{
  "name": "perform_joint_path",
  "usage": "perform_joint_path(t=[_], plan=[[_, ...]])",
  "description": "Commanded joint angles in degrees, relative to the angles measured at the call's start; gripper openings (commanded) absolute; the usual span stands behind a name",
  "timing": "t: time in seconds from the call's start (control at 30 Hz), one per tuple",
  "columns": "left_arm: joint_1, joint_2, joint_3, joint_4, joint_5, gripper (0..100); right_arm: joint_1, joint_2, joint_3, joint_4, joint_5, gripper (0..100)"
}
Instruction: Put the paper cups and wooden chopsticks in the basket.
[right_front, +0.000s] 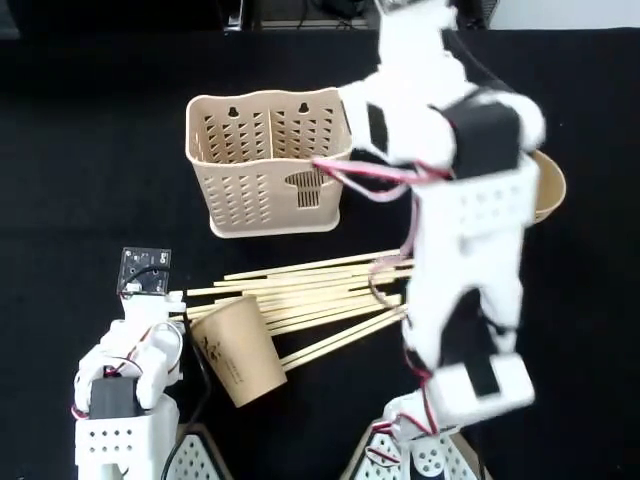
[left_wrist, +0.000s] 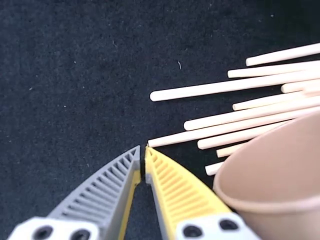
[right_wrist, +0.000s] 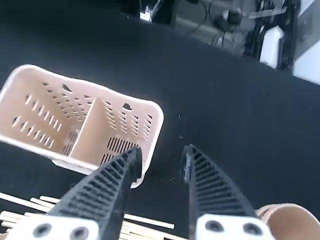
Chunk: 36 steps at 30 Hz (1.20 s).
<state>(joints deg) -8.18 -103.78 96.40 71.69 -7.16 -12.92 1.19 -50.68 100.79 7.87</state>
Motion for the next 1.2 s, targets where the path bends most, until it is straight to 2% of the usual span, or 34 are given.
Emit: perform_joint_path(t=[0.0, 0.17, 0.27, 0.47, 0.63, 0.83, 1.03, 1.17], plan=[[-2.2, -0.5, 0.1, -3.6, 0.0, 3, -2.8, -10.2, 10.9, 0.4, -0.4, 14.4], [-9.4, -0.5, -5.8, -7.0, -0.1, 3, -8.8, -22.6, 30.1, -0.1, -0.3, 14.5], [-12.3, -0.5, -9.2, -9.0, -0.1, 3, -11.1, -27.9, 45.1, -3.9, -0.3, 14.5], [-5.6, -0.4, -6.7, -8.7, -0.2, 4, -15.9, -36.8, 80.2, -21.7, 4.3, 14.2], [-2.3, -0.4, -6.0, -5.3, -0.6, 15, -19.7, -48.6, 101.9, -35.3, 7.6, 14.5], [-1.8, -0.4, -6.7, -4.0, -0.5, 21, -19.9, -58.1, 116.8, -41.2, 10.7, 14.5], [6.1, -0.4, -6.5, -4.5, -0.6, 21, -21.5, -62.6, 124.4, -41.1, 12.7, 14.5], [7.6, -0.4, -7.1, -4.4, -0.8, 21, -25.1, -65.5, 125.1, -41.0, 13.1, 14.5]])
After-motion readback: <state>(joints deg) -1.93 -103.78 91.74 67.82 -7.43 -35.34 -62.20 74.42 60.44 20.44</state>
